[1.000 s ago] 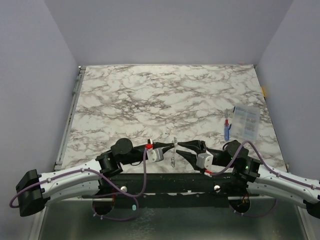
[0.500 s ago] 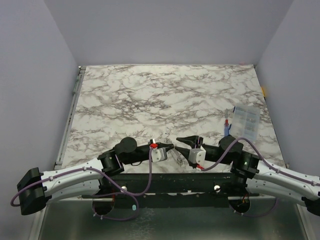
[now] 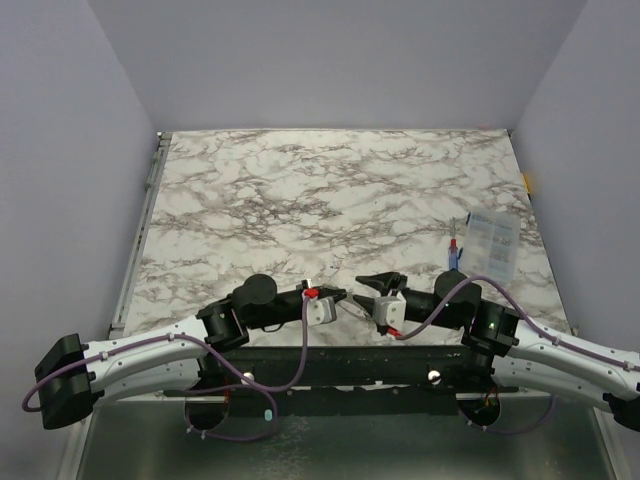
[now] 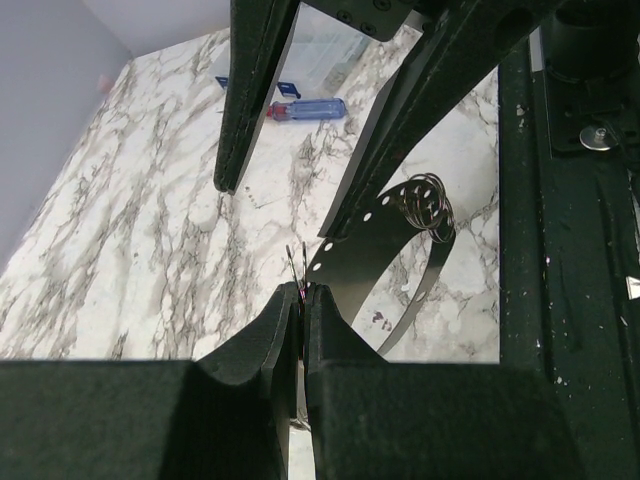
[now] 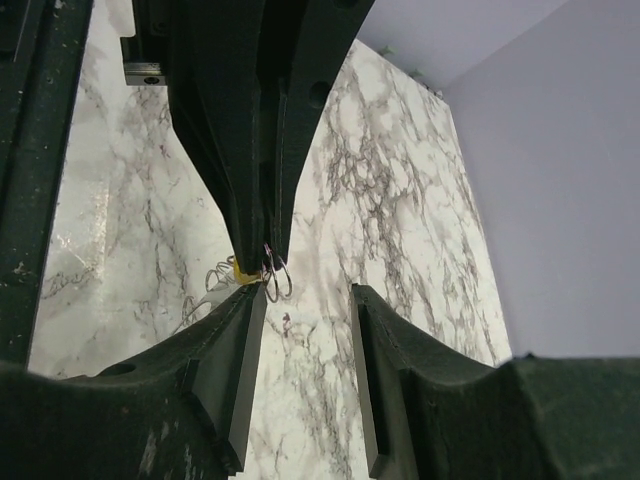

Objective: Put the keys on the keyring

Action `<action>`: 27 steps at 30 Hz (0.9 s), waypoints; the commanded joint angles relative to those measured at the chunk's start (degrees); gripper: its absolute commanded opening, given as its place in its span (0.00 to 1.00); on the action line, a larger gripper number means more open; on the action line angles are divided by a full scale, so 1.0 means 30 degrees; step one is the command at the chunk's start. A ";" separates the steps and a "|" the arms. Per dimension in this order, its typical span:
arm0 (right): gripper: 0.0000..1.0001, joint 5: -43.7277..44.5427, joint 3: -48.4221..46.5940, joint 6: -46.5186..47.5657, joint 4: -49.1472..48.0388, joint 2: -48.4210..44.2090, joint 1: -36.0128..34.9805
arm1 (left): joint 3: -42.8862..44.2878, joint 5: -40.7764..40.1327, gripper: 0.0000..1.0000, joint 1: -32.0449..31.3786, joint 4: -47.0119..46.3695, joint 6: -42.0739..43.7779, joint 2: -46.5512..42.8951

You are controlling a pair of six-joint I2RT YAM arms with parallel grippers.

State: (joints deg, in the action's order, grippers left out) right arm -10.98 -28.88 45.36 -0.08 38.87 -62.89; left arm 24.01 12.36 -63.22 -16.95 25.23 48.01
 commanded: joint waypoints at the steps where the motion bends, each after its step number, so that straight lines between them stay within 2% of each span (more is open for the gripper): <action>1: 0.47 0.1384 -0.0567 0.0416 -0.0340 -0.0132 -0.0041 | 0.0844 -0.0078 0.00 -0.0048 -0.0058 0.0369 -0.0001; 14: 0.47 0.2231 -0.0278 0.0759 -0.0179 -0.0601 -0.0041 | 0.0874 0.0006 0.00 -0.0066 0.0056 0.0378 -0.0095; 18: 0.47 0.0964 -0.0535 0.0662 0.1525 -0.0265 -0.0041 | 0.0874 0.0059 0.00 -0.0034 0.0061 0.0379 -0.0094; 27: 0.47 0.0090 -0.0686 0.0574 0.0787 0.1212 -0.0041 | 0.0890 0.0311 0.00 -0.0048 0.0084 0.0364 0.0042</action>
State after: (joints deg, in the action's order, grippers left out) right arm -8.93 -28.88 46.98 2.68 40.69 -62.92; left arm 24.73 12.40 -63.22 -16.08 25.96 48.03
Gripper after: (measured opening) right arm 0.469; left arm 0.073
